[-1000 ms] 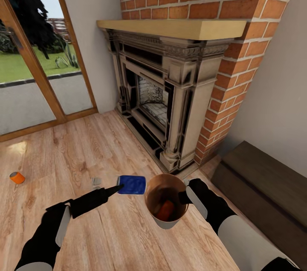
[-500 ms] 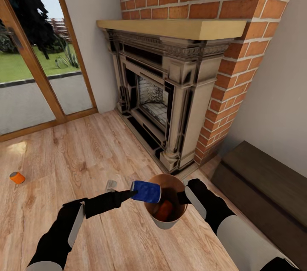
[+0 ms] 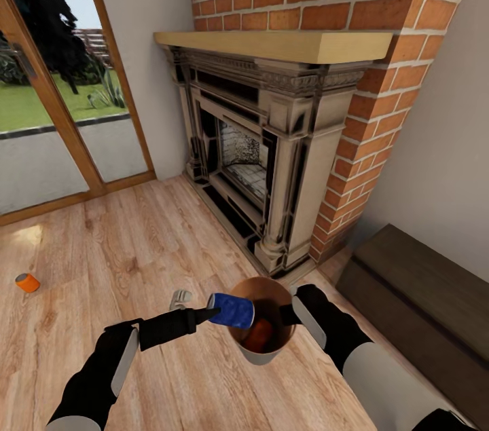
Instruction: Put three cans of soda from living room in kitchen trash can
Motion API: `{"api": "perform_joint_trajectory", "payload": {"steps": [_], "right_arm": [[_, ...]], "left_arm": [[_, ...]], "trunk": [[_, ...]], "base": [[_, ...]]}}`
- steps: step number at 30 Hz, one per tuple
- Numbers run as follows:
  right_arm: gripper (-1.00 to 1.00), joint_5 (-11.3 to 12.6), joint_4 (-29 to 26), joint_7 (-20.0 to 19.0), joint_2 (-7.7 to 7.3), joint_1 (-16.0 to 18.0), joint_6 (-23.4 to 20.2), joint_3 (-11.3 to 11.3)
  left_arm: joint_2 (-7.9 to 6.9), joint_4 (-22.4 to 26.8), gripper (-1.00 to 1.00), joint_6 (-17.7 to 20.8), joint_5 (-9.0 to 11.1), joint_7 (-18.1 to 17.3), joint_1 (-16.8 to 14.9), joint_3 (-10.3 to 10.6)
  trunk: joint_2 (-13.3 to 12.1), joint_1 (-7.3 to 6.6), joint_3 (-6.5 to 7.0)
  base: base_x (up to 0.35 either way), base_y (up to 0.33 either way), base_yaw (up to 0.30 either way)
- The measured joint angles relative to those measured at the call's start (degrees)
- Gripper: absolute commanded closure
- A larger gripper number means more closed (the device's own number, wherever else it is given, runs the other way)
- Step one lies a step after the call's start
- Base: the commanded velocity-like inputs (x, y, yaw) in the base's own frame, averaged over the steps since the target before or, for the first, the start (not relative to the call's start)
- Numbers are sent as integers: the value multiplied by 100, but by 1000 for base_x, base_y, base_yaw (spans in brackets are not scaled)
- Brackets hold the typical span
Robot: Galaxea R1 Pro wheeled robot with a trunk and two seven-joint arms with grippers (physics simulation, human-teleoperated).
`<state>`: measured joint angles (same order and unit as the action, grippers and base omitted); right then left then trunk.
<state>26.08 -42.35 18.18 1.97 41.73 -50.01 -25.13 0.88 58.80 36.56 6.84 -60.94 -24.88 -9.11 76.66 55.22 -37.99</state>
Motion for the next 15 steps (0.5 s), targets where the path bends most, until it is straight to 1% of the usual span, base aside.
{"api": "perform_joint_trajectory", "payload": {"steps": [4, 8, 12, 15], "right_arm": [[100, -70, 1, 8, 26, 0, -16, -4], [100, -38, 1, 9, 29, 0, -9, -4], [100, -65, 1, 10, 32, 0, -17, 1], [100, -50, 4, 13, 58, 0, -17, 3]], "left_arm": [[0, -7, 100, 0, 0, 17, 0, 4], [0, -8, 100, 0, 0, 21, 0, 5], [0, -8, 100, 0, 1, 27, 0, 4], [0, -11, 100, 0, -4, 28, 0, -4]], "trunk": [[0, 0, 0], [0, 0, 0], [0, 0, 0], [0, 0, 0]], "base": [[0, 0, 0], [0, 0, 0], [0, 0, 0], [0, 0, 0]]}}
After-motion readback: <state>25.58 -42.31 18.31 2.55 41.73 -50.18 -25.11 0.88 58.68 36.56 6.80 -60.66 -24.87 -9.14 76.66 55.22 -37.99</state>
